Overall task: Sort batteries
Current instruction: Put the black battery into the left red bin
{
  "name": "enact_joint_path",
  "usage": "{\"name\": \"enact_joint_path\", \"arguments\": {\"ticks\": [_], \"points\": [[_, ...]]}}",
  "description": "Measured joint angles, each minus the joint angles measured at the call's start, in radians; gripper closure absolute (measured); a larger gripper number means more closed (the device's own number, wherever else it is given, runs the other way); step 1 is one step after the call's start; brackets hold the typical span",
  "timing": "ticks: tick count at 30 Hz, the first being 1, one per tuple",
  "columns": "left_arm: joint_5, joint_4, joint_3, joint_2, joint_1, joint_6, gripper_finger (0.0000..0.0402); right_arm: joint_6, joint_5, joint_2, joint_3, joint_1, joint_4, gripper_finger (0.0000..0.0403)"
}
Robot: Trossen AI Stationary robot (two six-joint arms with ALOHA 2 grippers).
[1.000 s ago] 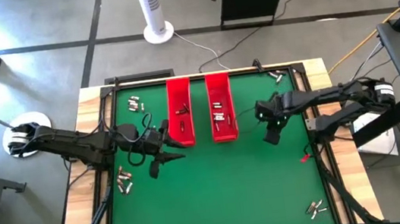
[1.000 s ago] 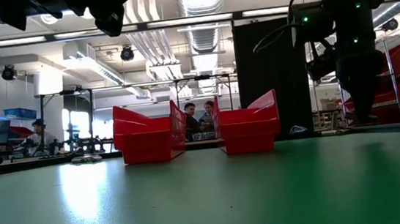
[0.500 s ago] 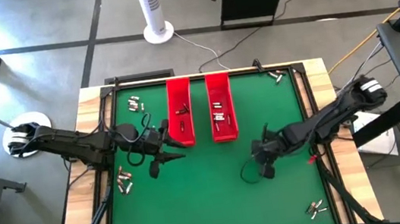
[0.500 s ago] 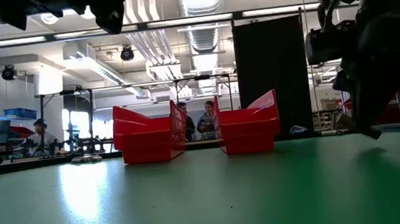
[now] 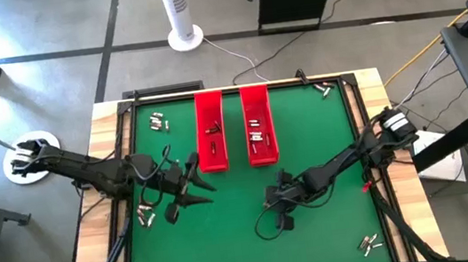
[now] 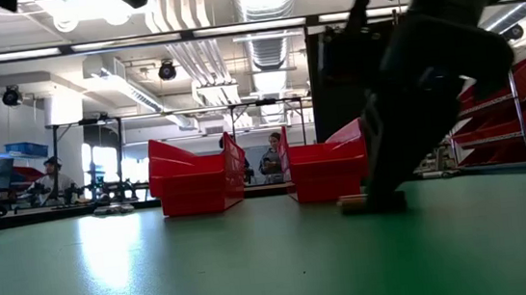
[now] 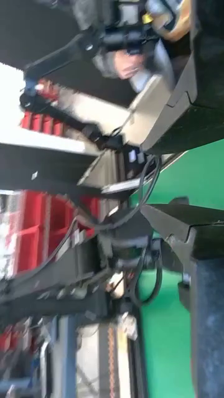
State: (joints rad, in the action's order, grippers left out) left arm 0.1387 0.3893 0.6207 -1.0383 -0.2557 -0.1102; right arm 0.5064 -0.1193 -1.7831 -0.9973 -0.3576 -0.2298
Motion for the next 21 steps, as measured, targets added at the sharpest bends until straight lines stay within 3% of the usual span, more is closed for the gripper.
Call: {"name": "enact_joint_path", "arguments": {"ticks": [2,9,14,21], "points": [[-0.041,-0.084,0.032,0.001,-0.044,0.014,0.0283,0.025,0.0,-0.03,-0.041,0.0,-0.001,0.0364],[-0.362,-0.312,0.086,-0.013,-0.245,-0.022,0.0283,0.086,-0.029,-0.123,-0.132,-0.012,0.008,0.0362],[-0.413,-0.273,0.032,-0.042,-0.357,-0.082,0.0283,0.096,-0.093,-0.175,-0.174,-0.026,0.019,0.0358],[-0.44,-0.057,-0.061,-0.185,-0.363,-0.163,0.0283,0.042,-0.119,-0.224,-0.18,-0.045,0.138,0.0352]]}}
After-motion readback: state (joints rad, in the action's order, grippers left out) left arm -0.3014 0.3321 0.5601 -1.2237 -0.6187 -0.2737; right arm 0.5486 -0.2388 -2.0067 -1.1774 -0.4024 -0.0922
